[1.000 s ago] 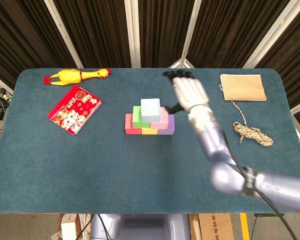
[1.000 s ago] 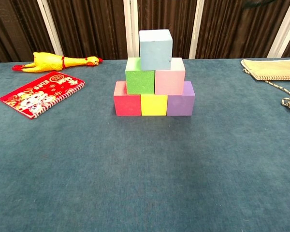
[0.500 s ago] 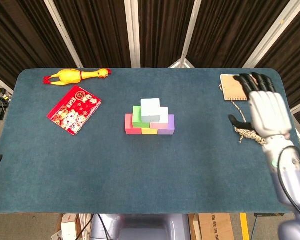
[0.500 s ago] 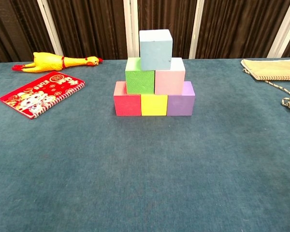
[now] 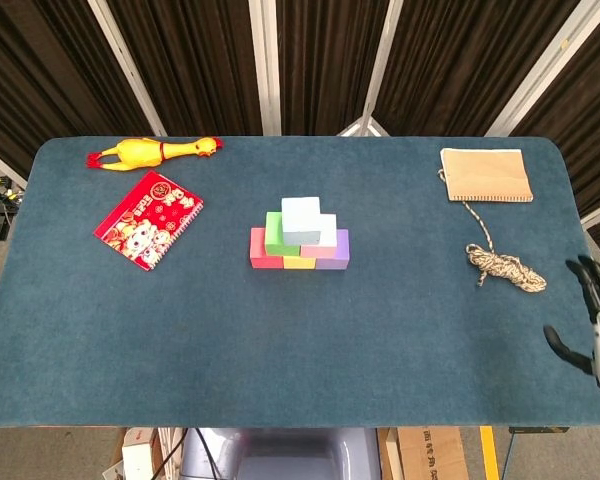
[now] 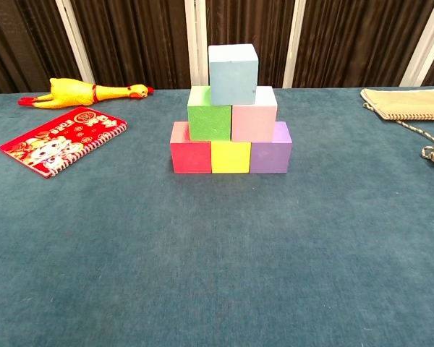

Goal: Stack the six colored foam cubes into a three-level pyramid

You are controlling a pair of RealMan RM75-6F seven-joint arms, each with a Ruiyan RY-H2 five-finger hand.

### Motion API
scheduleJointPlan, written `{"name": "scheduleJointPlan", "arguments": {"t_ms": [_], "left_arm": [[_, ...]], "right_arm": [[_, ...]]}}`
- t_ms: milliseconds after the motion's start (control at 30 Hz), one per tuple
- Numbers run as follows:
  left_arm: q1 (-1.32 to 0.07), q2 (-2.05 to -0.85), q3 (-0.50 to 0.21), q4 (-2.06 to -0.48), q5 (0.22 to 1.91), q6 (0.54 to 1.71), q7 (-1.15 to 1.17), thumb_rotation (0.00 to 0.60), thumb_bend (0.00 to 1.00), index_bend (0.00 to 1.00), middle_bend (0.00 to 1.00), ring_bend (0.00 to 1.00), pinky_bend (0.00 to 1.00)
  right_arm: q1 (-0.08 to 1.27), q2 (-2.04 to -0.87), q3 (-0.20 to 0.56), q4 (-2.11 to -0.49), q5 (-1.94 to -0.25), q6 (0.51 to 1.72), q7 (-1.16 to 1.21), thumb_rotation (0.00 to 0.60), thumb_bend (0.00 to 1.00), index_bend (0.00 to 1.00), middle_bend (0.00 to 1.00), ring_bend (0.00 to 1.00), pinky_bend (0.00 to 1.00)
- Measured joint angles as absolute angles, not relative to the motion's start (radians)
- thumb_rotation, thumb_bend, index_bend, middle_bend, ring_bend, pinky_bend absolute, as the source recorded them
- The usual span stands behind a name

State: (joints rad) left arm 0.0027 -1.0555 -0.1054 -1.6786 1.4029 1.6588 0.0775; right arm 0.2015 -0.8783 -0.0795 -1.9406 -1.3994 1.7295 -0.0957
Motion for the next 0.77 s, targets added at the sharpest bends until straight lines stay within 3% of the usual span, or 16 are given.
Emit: {"name": "scheduleJointPlan", "arguments": {"t_ms": [367,767], "left_arm": [[-0.007,-1.049,-0.102,-1.648,1.424,1.634,0.060,0.600,0.27,0.10,0.09,0.00,0.00],[-0.004,-1.052,-0.103,-1.656,1.411,1.626,0.094,0.600,0.27,0.10,0.09,0.00,0.00]], "right_arm": [[0.118,-1.004,-0.108,-1.723,-1.454,1.680,-0.071,0.600,0.27,0.14,0.14,0.01,0.00],[0.090,-1.047,-0.070,-1.675,-1.434,1.616,-0.068,0.600,0.27,0.12,0.14,0.01,0.00]]}}
